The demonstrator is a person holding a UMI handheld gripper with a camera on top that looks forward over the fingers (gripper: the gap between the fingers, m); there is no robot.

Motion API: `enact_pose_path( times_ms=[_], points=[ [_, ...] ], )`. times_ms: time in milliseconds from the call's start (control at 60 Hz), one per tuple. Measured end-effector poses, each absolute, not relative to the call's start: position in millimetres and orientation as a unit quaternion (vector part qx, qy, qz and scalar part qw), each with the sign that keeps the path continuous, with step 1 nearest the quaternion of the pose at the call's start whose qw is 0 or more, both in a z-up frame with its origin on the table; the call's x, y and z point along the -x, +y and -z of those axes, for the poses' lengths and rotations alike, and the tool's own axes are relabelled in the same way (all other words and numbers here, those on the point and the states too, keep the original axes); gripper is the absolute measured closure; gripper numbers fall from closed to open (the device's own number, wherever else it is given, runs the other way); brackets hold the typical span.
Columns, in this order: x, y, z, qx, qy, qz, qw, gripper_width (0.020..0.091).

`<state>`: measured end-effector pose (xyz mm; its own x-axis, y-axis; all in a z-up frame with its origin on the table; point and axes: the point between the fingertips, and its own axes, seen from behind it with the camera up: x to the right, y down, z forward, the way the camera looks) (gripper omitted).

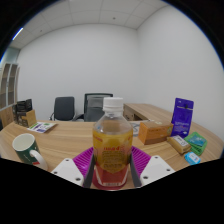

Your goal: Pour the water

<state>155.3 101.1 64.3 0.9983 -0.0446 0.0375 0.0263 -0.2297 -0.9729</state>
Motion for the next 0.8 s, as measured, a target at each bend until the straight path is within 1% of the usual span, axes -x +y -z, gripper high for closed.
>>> enact_pose_path(
  times_ms=[50,67,117,133,183,317,533,650,800],
  points=[
    [-161,99,-59,0.792,0.005,0.033,0.609,0.0463],
    [-161,97,-57,0.797,0.005,0.033,0.603,0.0426],
    [-168,88,-55,0.807,0.013,0.041,0.589,0.0270],
    [-173,87,-56,0.807,0.016,0.044,0.589,0.0241],
    [-169,75,-65,0.805,0.019,0.046,0.592,0.0256],
    [-150,26,-96,0.795,0.010,0.021,0.606,0.0257],
    [-107,-94,-147,0.774,-0.007,-0.013,0.633,0.0264],
    [-79,-161,-159,0.761,-0.011,-0.015,0.649,0.0268],
    [-38,-229,-153,0.758,-0.014,-0.059,0.649,0.0266]
  ],
)
